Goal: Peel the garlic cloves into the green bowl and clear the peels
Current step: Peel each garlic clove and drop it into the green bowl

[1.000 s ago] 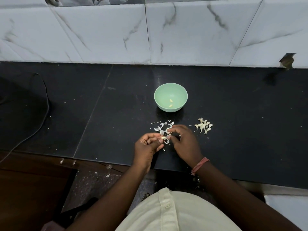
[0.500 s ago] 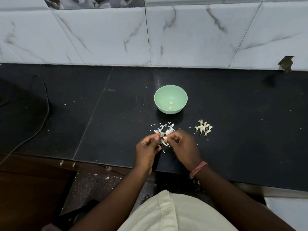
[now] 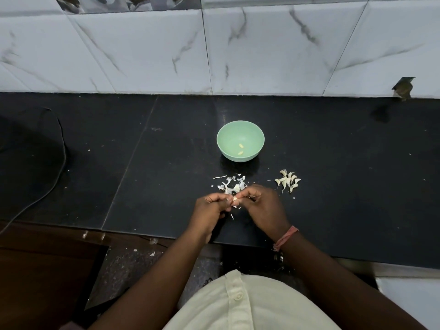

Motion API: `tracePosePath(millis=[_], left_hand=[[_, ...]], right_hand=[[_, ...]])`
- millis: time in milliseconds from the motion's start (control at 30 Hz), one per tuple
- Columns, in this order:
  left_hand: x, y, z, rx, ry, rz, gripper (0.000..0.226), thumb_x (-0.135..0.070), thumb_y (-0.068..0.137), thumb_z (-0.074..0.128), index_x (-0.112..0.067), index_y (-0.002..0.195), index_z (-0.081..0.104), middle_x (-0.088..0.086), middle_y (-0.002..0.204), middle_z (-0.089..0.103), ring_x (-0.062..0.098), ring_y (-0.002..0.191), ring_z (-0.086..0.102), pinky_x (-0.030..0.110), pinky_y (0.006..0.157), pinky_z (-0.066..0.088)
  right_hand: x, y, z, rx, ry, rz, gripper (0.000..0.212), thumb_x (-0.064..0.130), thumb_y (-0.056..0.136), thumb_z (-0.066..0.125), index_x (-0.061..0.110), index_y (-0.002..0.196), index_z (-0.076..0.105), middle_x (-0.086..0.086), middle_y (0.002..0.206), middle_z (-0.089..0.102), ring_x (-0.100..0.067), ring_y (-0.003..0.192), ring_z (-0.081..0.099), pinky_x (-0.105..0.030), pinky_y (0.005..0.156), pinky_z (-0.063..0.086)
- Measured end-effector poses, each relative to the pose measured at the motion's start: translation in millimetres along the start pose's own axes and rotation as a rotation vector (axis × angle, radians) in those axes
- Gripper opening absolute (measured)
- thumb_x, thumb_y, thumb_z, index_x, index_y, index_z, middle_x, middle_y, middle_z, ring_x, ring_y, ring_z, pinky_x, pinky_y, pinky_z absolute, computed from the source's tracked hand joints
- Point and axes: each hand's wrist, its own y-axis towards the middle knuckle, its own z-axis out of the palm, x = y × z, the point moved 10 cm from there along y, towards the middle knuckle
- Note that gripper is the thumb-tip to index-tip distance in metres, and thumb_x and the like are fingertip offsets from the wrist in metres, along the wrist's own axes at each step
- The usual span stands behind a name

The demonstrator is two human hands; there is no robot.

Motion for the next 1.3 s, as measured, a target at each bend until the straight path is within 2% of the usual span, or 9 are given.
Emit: tracePosePath(millis=[167, 233, 300, 400, 567, 667, 800, 1000, 1300], left_hand=[[-5, 4, 4, 0.015, 0.028, 0.012, 0.024, 0.000, 0.094, 0.057, -0.014, 0.078, 0.068, 0.005, 0.076, 0.070, 0.012, 0.071, 0.059, 0.025, 0.065, 0.043], [-1, 4, 7, 0.008, -0.025, -0.023, 0.032, 0.002, 0.097, 0.050, -0.016, 0.076, 0.065, 0.000, 0.075, 0.071, 0.012, 0.070, 0.060, 0.024, 0.064, 0.043], [1, 3, 8, -0.013, -0.024, -0.034, 0.033, 0.001, 0.099, 0.046, -0.017, 0.086, 0.070, -0.003, 0.080, 0.072, 0.009, 0.071, 0.060, 0.025, 0.067, 0.045], [0, 2, 8, -0.005, -0.046, -0.001, 0.024, -0.004, 0.098, 0.057, -0.020, 0.105, 0.074, 0.001, 0.083, 0.068, 0.006, 0.071, 0.060, 0.024, 0.069, 0.047], [-4, 4, 7, 0.011, -0.105, 0.039, 0.011, -0.004, 0.086, 0.074, -0.012, 0.093, 0.077, 0.008, 0.081, 0.070, 0.012, 0.074, 0.063, 0.023, 0.064, 0.050], [-8, 5, 6, 0.000, -0.121, 0.066, 0.009, -0.003, 0.086, 0.072, -0.010, 0.089, 0.076, 0.012, 0.088, 0.073, 0.015, 0.076, 0.066, 0.021, 0.063, 0.051], [-12, 4, 10, 0.005, -0.225, 0.082, 0.011, 0.002, 0.089, 0.067, -0.006, 0.089, 0.074, 0.011, 0.085, 0.074, 0.017, 0.074, 0.068, 0.020, 0.062, 0.053], [-12, 1, 18, 0.027, -0.369, 0.081, 0.016, 0.005, 0.092, 0.060, -0.004, 0.093, 0.073, 0.010, 0.080, 0.073, 0.013, 0.064, 0.066, 0.019, 0.059, 0.054], [-13, 3, 20, 0.055, -0.372, 0.105, 0.018, 0.006, 0.092, 0.059, -0.005, 0.091, 0.073, 0.012, 0.085, 0.074, 0.015, 0.069, 0.066, 0.021, 0.064, 0.055]], right_hand=[[-14, -1, 6, -0.008, 0.243, 0.181, 0.005, 0.001, 0.080, 0.079, 0.006, 0.080, 0.078, 0.001, 0.072, 0.075, -0.004, 0.062, 0.063, -0.020, 0.062, 0.050], [-20, -5, 8, -0.033, 0.327, 0.239, 0.005, 0.000, 0.084, 0.076, 0.004, 0.082, 0.078, -0.002, 0.070, 0.074, -0.007, 0.059, 0.061, -0.022, 0.059, 0.050], [-26, -9, 9, -0.056, 0.391, 0.289, 0.007, 0.002, 0.085, 0.075, 0.007, 0.081, 0.078, -0.006, 0.071, 0.074, -0.014, 0.062, 0.061, -0.027, 0.060, 0.051], [-31, -10, 10, -0.057, 0.422, 0.331, 0.008, 0.003, 0.086, 0.075, 0.009, 0.080, 0.078, -0.011, 0.071, 0.073, -0.017, 0.061, 0.060, -0.030, 0.062, 0.051], [-28, -7, 11, -0.055, 0.499, 0.363, 0.014, -0.005, 0.084, 0.072, 0.005, 0.074, 0.074, -0.005, 0.062, 0.067, -0.014, 0.055, 0.054, -0.024, 0.057, 0.047], [-29, -6, 16, -0.037, 0.549, 0.392, 0.012, -0.006, 0.083, 0.072, 0.001, 0.073, 0.072, -0.011, 0.062, 0.064, -0.020, 0.056, 0.051, -0.026, 0.056, 0.045], [-33, -4, 23, -0.010, 0.663, 0.456, 0.011, -0.007, 0.089, 0.064, -0.006, 0.079, 0.069, -0.018, 0.068, 0.063, -0.020, 0.058, 0.053, -0.027, 0.052, 0.042], [-27, -10, 35, 0.021, 0.785, 0.552, 0.020, -0.003, 0.098, 0.053, -0.003, 0.082, 0.064, -0.007, 0.061, 0.059, -0.012, 0.051, 0.049, -0.024, 0.048, 0.035], [-26, -19, 46, 0.114, 0.889, 0.745, 0.025, 0.010, 0.104, 0.047, 0.007, 0.082, 0.059, -0.001, 0.060, 0.052, -0.008, 0.049, 0.044, -0.020, 0.047, 0.032]])
